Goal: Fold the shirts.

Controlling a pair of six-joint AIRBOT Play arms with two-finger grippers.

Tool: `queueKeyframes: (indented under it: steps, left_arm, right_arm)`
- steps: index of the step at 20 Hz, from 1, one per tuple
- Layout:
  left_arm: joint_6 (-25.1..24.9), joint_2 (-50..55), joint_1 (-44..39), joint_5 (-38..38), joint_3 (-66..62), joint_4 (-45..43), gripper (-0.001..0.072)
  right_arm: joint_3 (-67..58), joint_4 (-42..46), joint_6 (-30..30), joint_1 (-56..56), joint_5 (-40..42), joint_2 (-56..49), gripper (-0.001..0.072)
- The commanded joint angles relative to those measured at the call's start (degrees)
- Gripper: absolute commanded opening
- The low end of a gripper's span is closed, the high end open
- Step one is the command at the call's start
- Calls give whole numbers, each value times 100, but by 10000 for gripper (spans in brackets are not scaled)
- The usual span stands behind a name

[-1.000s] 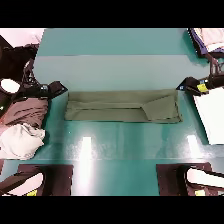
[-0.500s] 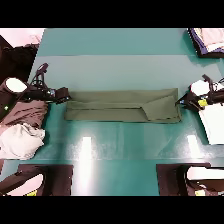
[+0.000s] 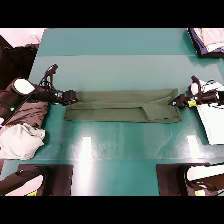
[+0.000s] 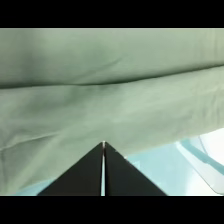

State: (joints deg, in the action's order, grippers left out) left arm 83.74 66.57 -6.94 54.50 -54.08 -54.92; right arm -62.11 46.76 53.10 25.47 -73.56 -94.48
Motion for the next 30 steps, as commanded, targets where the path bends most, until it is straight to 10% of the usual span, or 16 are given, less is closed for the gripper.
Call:
queueKeyframes:
  steps: [1, 18, 30]
  left_arm:
    - [59, 4, -46, -68, -7, 48, 21]
    - [138, 3877, -2468, -284, -3713, 295, 20]
    - [136, 4277, -2402, -138, -4039, 74, 20]
  right_arm:
    - [-11, -70, -74, -72, 83, -15, 24]
    - [-3091, -72, 2669, -2518, -1362, 1414, 19]
    - [-5401, -66, 3198, -4356, -1499, 208, 19]
